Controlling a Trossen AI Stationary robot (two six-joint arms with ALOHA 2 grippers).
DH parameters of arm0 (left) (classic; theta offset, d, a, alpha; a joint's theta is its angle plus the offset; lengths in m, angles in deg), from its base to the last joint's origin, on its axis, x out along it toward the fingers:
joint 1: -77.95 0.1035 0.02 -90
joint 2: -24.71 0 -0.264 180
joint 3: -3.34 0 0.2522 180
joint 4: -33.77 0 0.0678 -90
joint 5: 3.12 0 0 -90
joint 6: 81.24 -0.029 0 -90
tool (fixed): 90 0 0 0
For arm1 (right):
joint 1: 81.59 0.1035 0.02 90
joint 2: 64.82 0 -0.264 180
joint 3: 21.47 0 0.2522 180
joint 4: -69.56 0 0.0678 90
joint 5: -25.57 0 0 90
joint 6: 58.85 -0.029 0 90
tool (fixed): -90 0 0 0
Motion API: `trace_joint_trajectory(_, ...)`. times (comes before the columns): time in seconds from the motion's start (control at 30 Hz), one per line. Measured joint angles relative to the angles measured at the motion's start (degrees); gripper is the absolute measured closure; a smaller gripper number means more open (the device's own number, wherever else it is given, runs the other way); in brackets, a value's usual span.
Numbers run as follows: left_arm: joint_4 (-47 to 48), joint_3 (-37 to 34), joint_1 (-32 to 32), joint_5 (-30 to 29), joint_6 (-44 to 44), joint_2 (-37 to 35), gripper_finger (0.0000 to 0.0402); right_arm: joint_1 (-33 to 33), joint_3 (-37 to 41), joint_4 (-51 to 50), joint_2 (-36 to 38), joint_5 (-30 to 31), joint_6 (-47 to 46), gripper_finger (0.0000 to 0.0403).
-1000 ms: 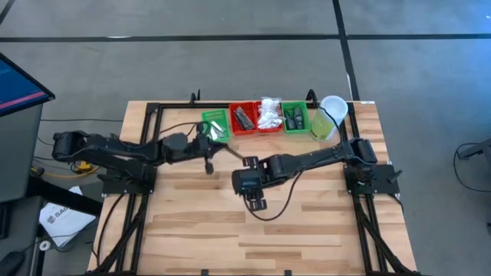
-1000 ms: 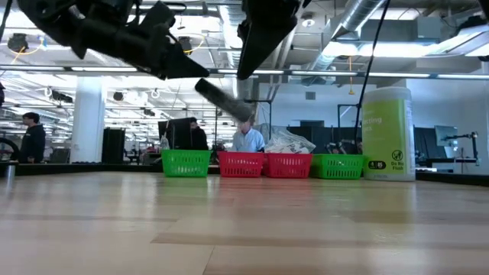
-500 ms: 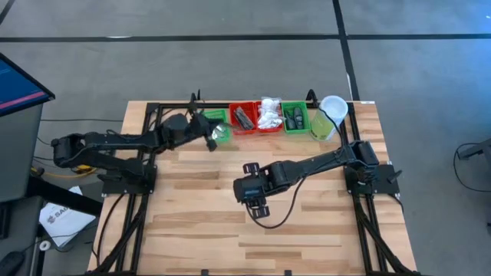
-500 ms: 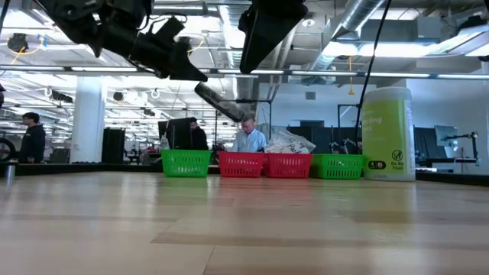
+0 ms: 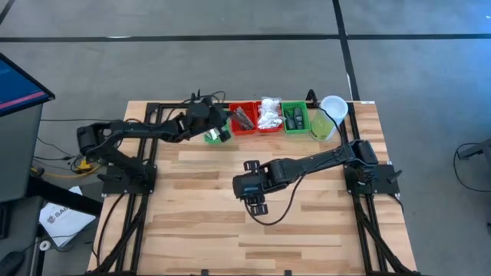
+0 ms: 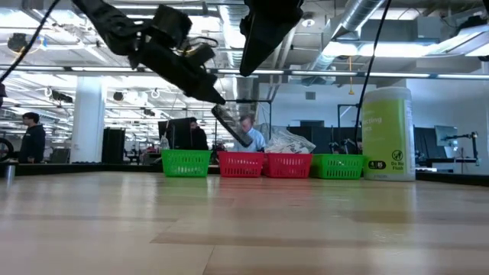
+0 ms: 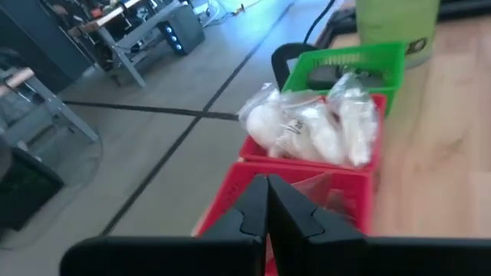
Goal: Pick & Place Travel size toiletries
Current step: Put the black comb into the left red bin
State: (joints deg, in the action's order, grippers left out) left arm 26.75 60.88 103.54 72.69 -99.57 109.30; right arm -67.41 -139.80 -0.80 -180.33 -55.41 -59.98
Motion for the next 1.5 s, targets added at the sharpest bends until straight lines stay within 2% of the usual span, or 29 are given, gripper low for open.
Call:
trace_joint_trajectory(0.27, 7.1, 6.4, 1.1, -0.1, -6.0, 5.9, 0.0401, -0.1, 0.0, -0.4, 0.0, 0.0, 0.0, 0.0244)
trace_joint_trajectory(0.43, 7.3, 7.8, 2.3, 0.1, -8.6, 7.0, 0.0401, -0.7, 0.0, -0.4, 0.0, 0.0, 0.2, 0.0244)
trace_joint_trajectory(0.67, 8.4, 8.2, 4.9, 4.3, -8.5, 7.0, 0.0401, -1.7, 0.0, -0.4, 0.0, 0.0, 0.2, 0.0244)
trace_joint_trajectory(0.8, 8.4, 8.2, 5.0, 9.7, -8.5, 7.0, 0.0401, -2.1, 0.0, -0.4, 0.0, 0.0, 0.2, 0.0244)
trace_joint_trajectory(1.27, 9.3, 8.2, 5.1, 10.0, -8.2, 7.0, 0.04, -3.1, 0.0, -0.1, 0.0, 0.0, 0.2, 0.0244)
trace_joint_trajectory(1.5, 9.0, 8.2, 5.1, 10.0, -8.4, 7.0, 0.0385, -3.1, 0.0, 0.1, 0.0, 0.0, 0.2, 0.0244)
